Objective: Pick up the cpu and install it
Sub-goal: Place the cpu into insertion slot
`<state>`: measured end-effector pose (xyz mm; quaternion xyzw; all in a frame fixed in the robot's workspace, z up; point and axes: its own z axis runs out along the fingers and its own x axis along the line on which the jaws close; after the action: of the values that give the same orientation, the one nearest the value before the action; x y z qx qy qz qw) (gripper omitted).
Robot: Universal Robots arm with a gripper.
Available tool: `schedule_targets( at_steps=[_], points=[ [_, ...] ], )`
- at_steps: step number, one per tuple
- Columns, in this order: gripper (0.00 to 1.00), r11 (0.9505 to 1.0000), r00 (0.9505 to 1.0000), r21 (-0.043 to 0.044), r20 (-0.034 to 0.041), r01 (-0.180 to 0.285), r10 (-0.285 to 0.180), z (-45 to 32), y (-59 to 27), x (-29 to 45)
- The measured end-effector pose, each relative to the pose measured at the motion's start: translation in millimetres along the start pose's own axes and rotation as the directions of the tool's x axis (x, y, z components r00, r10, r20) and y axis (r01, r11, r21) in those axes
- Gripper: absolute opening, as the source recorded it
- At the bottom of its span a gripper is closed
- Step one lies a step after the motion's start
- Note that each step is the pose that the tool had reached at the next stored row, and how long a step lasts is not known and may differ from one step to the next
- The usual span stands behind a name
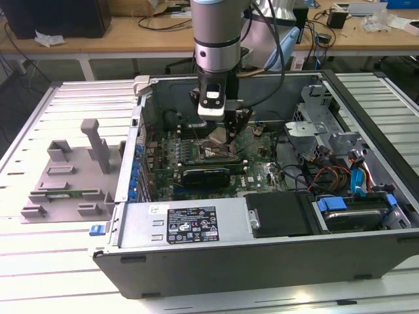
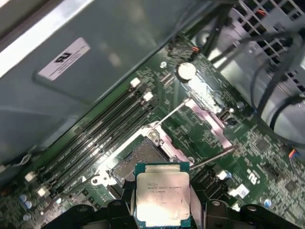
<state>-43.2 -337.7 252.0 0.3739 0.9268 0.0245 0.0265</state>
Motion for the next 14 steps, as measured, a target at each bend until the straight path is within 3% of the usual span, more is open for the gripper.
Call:
schedule_targets(
  at_steps=[5,8,11,12,13,14],
  points=[
    [0.54,0.9956,0.9956,0.0027,0.0063,-0.094,0.094,0.4,0.0,0.0],
    [0.54,0.9869,0.9869,0.0042,0.0109,-0.161,0.161,0.7,-0.1,0.0],
    [0.54,0.9734,0.9733,0.0053,0.0158,-0.229,0.229,1.0,-0.1,0.0],
    [0.54,0.9652,0.9650,0.0058,0.0181,-0.262,0.261,1.1,-0.1,0.0],
    [0.54,0.9490,0.9488,0.0064,0.0221,-0.315,0.315,1.3,-0.1,0.0],
    [0.54,0.9414,0.9412,0.0066,0.0238,-0.337,0.337,1.4,-0.1,0.0]
  ],
)
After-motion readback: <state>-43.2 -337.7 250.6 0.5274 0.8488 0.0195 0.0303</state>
